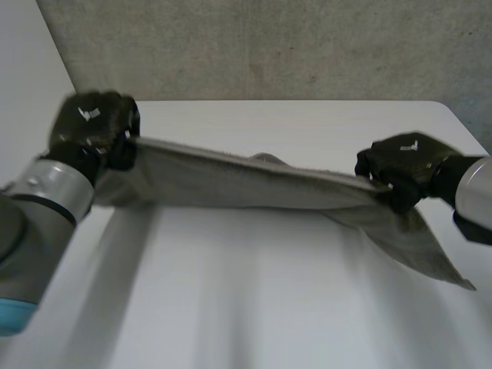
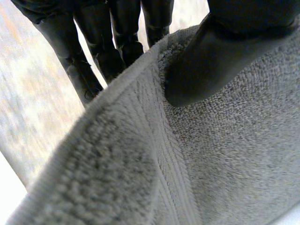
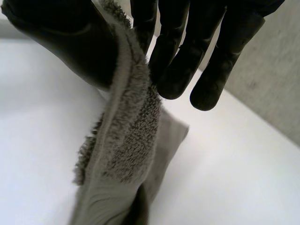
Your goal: Fold the towel.
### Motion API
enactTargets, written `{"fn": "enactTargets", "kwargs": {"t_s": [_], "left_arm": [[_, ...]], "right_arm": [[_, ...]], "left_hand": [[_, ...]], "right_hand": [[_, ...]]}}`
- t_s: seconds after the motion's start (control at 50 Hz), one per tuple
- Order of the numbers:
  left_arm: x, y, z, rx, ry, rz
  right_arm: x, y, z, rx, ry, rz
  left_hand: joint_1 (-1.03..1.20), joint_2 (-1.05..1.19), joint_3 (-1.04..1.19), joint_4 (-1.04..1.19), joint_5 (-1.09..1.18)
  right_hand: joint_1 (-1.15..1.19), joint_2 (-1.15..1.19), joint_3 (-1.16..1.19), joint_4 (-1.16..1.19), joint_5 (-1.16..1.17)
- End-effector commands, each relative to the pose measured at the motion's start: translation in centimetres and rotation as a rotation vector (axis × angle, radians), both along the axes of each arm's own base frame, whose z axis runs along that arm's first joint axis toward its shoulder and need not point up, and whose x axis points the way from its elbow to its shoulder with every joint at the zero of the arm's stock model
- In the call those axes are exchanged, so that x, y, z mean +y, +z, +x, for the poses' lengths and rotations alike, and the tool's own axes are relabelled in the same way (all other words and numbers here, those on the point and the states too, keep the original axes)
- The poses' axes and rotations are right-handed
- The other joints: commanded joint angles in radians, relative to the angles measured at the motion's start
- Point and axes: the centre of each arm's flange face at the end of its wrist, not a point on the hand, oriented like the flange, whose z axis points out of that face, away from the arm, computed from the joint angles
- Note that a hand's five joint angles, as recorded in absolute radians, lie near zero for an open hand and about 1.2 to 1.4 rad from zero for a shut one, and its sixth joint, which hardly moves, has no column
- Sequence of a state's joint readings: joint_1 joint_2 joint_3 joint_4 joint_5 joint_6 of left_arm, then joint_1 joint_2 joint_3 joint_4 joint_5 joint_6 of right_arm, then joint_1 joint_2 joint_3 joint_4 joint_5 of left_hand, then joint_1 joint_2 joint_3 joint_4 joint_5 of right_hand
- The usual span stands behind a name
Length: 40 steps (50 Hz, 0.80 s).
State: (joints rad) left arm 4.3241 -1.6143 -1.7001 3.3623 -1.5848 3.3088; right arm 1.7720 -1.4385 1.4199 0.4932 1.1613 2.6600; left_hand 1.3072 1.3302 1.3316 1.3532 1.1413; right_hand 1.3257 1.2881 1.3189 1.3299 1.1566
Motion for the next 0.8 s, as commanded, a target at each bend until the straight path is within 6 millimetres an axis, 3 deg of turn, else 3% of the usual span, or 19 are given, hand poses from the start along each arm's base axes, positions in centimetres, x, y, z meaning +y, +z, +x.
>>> {"fn": "enactTargets", "kwargs": {"t_s": [0.02,0.18,0.26,0.3,0.34,0.36,0.4,0.42,0.44,0.46,0.5,0.52,0.56,0.6,0.68,0.72,0.74,0.78,0.8], "left_arm": [[0.4,2.8,0.0,0.001,-0.072,0.003],[-6.8,-5.5,-1.8,-0.122,-0.053,0.294],[-9.8,-6.2,-2.6,-0.144,-0.027,0.278],[-11.4,-5.4,-2.9,-0.137,-0.001,0.227],[-13.8,-1.8,-3.6,-0.086,0.050,0.083],[-13.8,-1.7,-3.6,-0.086,0.050,0.082],[-14.9,4.7,-3.9,0.030,0.096,-0.137],[-14.9,4.7,-3.9,0.031,0.097,-0.138],[-14.8,7.9,-4.1,0.101,0.103,-0.246],[-14.8,8.0,-4.1,0.102,0.104,-0.247],[-13.4,14.1,-3.8,0.247,0.099,-0.455],[-13.4,14.1,-3.8,0.248,0.098,-0.456],[-11.9,17.8,-3.3,0.334,0.085,-0.605],[-11.6,18.3,-3.3,0.347,0.077,-0.642],[-11.9,16.7,-3.4,0.327,0.066,-0.615],[-12.7,12.4,-3.7,0.264,0.049,-0.497],[-12.7,12.4,-3.7,0.263,0.049,-0.496],[-13.0,6.8,-3.7,0.188,0.029,-0.346],[-13.0,6.7,-3.7,0.188,0.029,-0.345]], "right_arm": [[-1.8,1.6,0.6,0.051,0.029,-0.053],[-5.7,-5.0,3.3,0.295,0.053,0.015],[-7.7,-6.1,5.0,0.366,0.013,-0.068],[-10.3,-3.8,6.9,0.300,-0.052,-0.264],[-11.5,-1.5,7.6,0.219,-0.087,-0.398],[-11.5,-1.4,7.6,0.218,-0.088,-0.399],[-12.7,4.5,8.5,-0.007,-0.158,-0.662],[-12.7,4.5,8.5,-0.008,-0.159,-0.663],[-12.4,7.9,8.3,-0.128,-0.180,-0.783],[-11.9,10.5,8.1,-0.218,-0.194,-0.880],[-11.7,12.0,7.7,-0.281,-0.199,-0.945],[-11.7,12.0,7.7,-0.282,-0.199,-0.946],[-11.1,13.0,7.7,-0.322,-0.177,-0.991],[-11.0,12.8,7.7,-0.317,-0.163,-0.984],[-10.9,9.5,8.2,-0.257,-0.100,-0.866],[-10.8,8.0,8.3,-0.231,-0.076,-0.812],[-10.8,7.9,8.3,-0.231,-0.076,-0.811],[-10.2,4.5,8.4,-0.183,-0.027,-0.697],[-10.2,4.5,8.4,-0.183,-0.026,-0.696]], "left_hand": [[0.089,0.066,0.065,0.043,0.080],[0.089,0.066,0.065,0.043,0.080],[0.089,0.066,0.065,0.043,0.080],[0.089,0.066,0.065,0.043,0.080],[0.089,0.066,0.065,0.043,0.080],[0.089,0.066,0.065,0.043,0.080],[0.089,0.066,0.065,0.043,0.080],[0.089,0.066,0.065,0.043,0.080],[0.089,0.066,0.065,0.043,0.080],[0.089,0.066,0.065,0.043,0.080],[0.089,0.066,0.065,0.043,0.080],[0.089,0.066,0.065,0.043,0.080],[0.089,0.066,0.065,0.043,0.080],[0.089,0.066,0.065,0.043,0.080],[0.089,0.066,0.065,0.043,0.080],[0.089,0.066,0.065,0.043,0.080],[0.089,0.066,0.065,0.043,0.080],[0.089,0.066,0.065,0.043,0.080],[0.089,0.066,0.065,0.043,0.080]], "right_hand": [[0.071,0.108,0.077,0.066,0.065],[0.071,0.108,0.077,0.066,0.065],[0.071,0.108,0.077,0.066,0.065],[0.071,0.108,0.077,0.066,0.065],[0.071,0.108,0.077,0.066,0.065],[0.071,0.108,0.077,0.066,0.065],[0.071,0.108,0.077,0.066,0.065],[0.071,0.108,0.077,0.066,0.065],[0.071,0.108,0.077,0.066,0.065],[0.071,0.108,0.077,0.066,0.065],[0.071,0.108,0.077,0.066,0.065],[0.071,0.108,0.077,0.066,0.065],[0.071,0.108,0.077,0.066,0.065],[0.071,0.108,0.077,0.066,0.065],[0.071,0.108,0.077,0.066,0.065],[0.071,0.108,0.077,0.066,0.065],[0.071,0.108,0.077,0.066,0.065],[0.071,0.108,0.077,0.066,0.065],[0.071,0.108,0.077,0.066,0.065]]}}
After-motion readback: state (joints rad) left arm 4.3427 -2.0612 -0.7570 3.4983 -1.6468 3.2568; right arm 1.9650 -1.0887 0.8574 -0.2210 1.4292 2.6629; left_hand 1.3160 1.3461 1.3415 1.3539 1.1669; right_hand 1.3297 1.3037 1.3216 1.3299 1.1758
